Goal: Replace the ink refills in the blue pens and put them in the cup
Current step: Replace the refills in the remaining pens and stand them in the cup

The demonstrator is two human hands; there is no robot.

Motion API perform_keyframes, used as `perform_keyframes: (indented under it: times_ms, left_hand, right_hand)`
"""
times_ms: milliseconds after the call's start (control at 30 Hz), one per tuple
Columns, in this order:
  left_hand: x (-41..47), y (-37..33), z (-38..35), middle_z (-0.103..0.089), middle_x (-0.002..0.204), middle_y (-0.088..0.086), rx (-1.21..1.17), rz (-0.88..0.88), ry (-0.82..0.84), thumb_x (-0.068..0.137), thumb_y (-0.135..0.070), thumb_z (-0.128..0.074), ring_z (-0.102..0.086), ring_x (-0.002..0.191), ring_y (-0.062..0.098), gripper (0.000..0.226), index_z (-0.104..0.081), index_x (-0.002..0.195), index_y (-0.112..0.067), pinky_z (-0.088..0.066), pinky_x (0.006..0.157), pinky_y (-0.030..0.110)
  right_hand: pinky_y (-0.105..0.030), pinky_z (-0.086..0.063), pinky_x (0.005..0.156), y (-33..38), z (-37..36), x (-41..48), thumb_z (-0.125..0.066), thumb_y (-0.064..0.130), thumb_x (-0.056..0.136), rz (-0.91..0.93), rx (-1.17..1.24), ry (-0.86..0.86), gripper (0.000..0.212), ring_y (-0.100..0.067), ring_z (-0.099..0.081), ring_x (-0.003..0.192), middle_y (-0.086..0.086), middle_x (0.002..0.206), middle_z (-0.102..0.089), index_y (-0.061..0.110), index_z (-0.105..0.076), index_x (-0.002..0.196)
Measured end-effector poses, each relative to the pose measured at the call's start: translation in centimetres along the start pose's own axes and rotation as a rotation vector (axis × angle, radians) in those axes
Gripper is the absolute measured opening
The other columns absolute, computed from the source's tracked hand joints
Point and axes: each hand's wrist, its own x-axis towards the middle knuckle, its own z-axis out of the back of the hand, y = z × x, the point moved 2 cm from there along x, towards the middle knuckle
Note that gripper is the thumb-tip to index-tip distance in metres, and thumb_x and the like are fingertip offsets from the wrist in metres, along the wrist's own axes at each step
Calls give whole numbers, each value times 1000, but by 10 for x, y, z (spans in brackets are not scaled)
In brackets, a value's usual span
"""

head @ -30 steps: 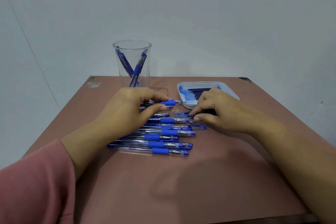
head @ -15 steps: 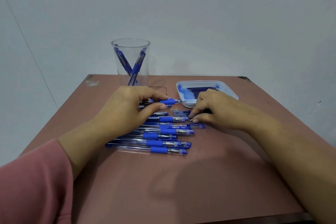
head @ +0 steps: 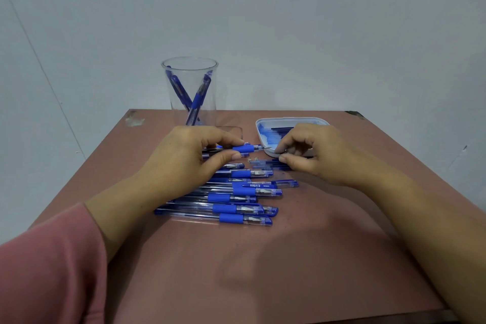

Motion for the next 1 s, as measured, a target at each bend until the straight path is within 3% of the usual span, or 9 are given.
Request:
perform_keyframes:
  times_ms: [200, 367, 467, 600, 700, 833, 1000]
  left_hand:
    - [0, 0, -1, -59, 86, -35, 5, 7, 3, 83, -41, -63, -60, 86, -9, 27, -70, 109, -36, -44, 73, 7]
    - [0, -2, 0, -58, 86, -35, -9, 7, 9, 80, -49, -57, -59, 87, -10, 33, -70, 108, -36, -43, 73, 8]
    - [0, -2, -1, -60, 86, -33, -13, 13, 11, 80, -52, -55, -59, 86, -10, 36, -70, 109, -37, -43, 72, 7]
    - [1, -1, -1, -59, 86, -34, -15, 12, 19, 79, -54, -53, -59, 87, -10, 38, -70, 109, -37, -44, 71, 6]
    - [1, -1, -1, -59, 86, -35, -16, 9, 17, 80, -53, -54, -59, 87, -10, 37, -70, 108, -36, -44, 73, 5]
    - [0, -1, -1, -59, 85, -35, -24, 15, 11, 80, -51, -56, -59, 85, -10, 34, -71, 107, -37, -43, 72, 4]
    - [0, -2, -1, -58, 84, -35, -23, 24, 18, 80, -48, -58, -58, 87, -12, 31, -70, 107, -38, -42, 73, 2]
  right_hand:
    - [-11, -44, 71, -3, -5, 2, -65, 22, 90, -13, -60, -3, 21, 1, -58, 83, 18, 86, -59, 42, -61, 88]
    - [-12, -44, 69, -6, -5, 3, -62, 25, 92, -33, -59, 14, 14, 7, -62, 78, 37, 74, -60, 39, -65, 93]
    - [-14, -47, 77, -8, -7, 2, -61, 24, 93, -17, -53, -8, 22, 10, -61, 83, 36, 78, -59, 27, -69, 112]
    - [-10, -37, 76, -8, -9, 4, -54, 28, 96, 54, -139, -33, 30, 6, -54, 85, 24, 88, -57, 32, -62, 125]
    - [-12, -44, 73, -7, -7, 3, -62, 22, 92, 41, 17, -75, 33, -2, -58, 80, 17, 82, -60, 46, -56, 114]
    - [-17, -52, 74, -4, -4, 2, -73, 18, 83, 66, 122, -133, 26, -3, -62, 78, 14, 82, -65, 38, -58, 92]
    - [-13, -49, 80, 1, -3, 1, -72, 10, 84, 151, 65, -164, 26, 0, -63, 86, 22, 89, -64, 33, -65, 95]
